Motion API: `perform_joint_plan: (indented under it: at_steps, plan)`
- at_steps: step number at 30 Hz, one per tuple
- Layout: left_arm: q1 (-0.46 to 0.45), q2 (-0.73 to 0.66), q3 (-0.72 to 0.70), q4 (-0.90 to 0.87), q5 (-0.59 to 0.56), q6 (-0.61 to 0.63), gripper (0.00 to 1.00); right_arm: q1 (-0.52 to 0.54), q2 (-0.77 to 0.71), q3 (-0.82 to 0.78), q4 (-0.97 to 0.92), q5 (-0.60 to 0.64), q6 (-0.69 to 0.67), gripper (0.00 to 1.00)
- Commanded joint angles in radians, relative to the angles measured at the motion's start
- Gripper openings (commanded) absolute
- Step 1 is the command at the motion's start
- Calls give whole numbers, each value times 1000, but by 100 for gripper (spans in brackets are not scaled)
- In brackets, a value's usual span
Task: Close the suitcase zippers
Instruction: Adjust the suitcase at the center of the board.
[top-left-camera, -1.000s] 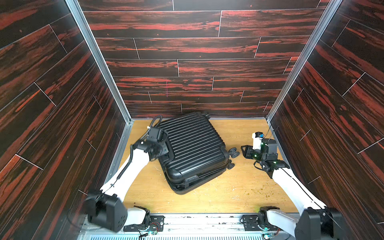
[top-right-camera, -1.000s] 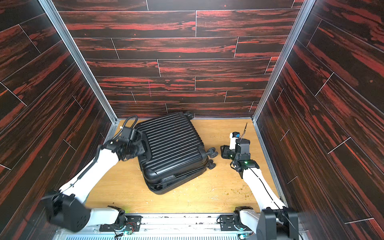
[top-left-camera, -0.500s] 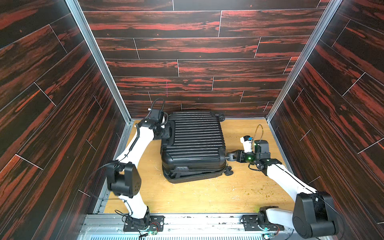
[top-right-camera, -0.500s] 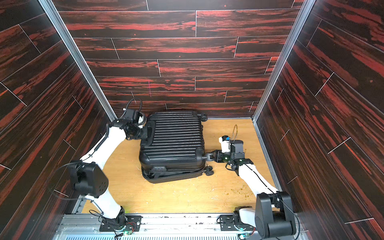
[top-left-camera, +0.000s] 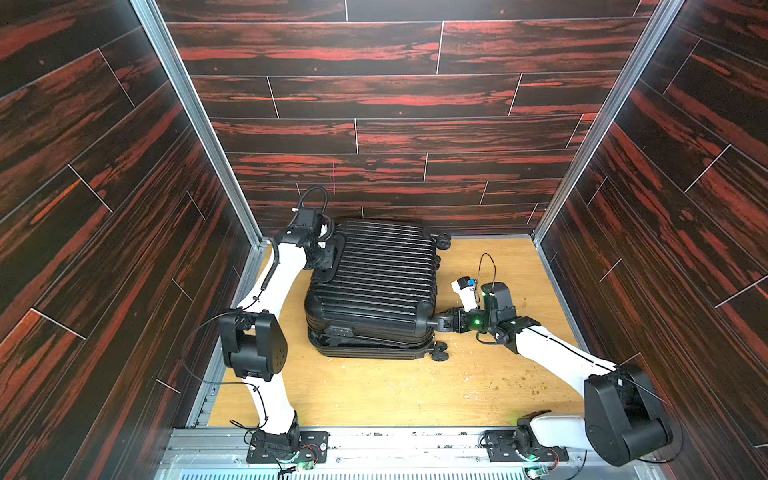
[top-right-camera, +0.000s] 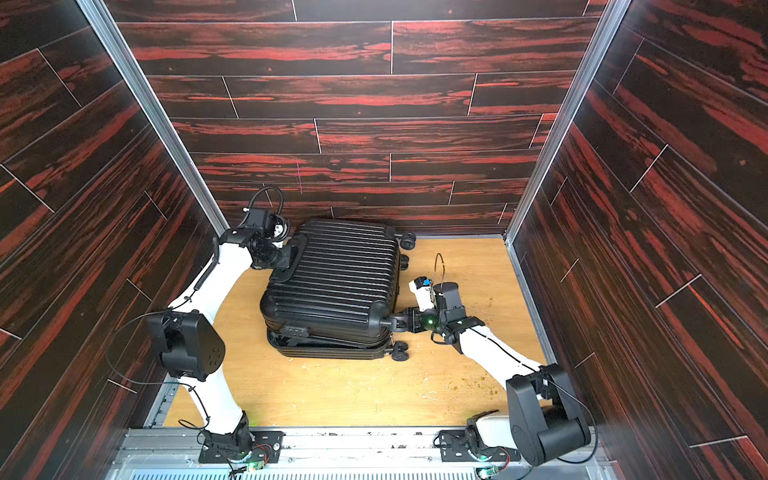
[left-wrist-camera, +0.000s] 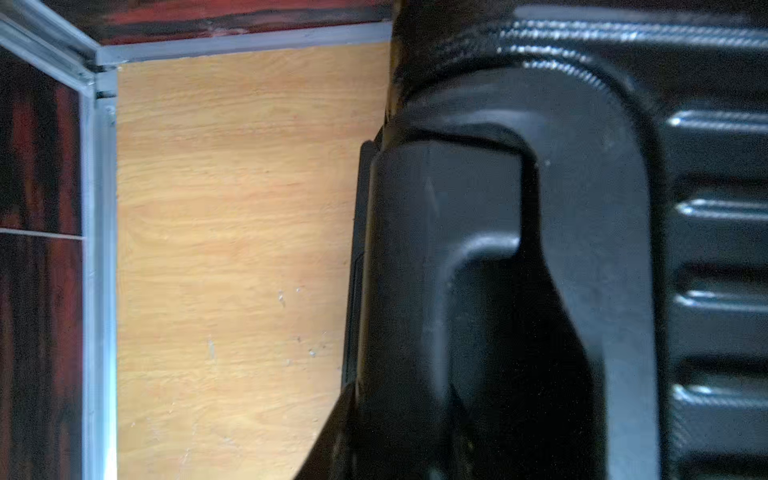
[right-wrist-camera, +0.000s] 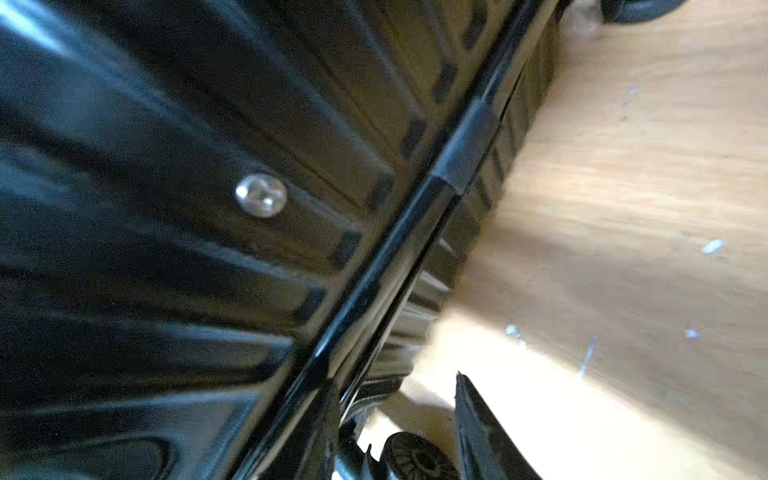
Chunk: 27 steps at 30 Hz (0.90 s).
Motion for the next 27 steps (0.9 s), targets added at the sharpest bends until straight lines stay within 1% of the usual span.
perform_joint_plan:
  at_steps: [1, 4, 9, 14, 18, 20, 22, 24, 27]
  plan:
    - [-16, -136, -63, -9, -47, -64, 24, 33, 15, 8, 46, 55, 18, 47]
    - [1, -161, -111, 18, -44, -67, 24, 1, -5, -23, 62, 55, 35, 47]
    - [22, -166, -122, 17, 7, -66, 24, -42, -63, -110, 117, 35, 41, 47]
    - [28, -166, -122, 25, -6, -73, 24, -56, -124, -217, 199, 33, 57, 47]
    - [38, -162, -117, 23, -16, -75, 24, -60, -150, -266, 236, 33, 43, 45]
    - [45, -166, -112, 23, -4, -77, 24, -60, -156, -313, 325, -51, 43, 44]
    - [48, -166, -109, 27, 6, -77, 24, -53, -160, -375, 459, -114, 35, 44]
    - [50, -164, -106, 23, 4, -79, 24, -36, -155, -439, 606, -135, 14, 43]
    - [53, -161, -104, 23, 0, -77, 24, -24, -111, -503, 815, -176, -9, 41]
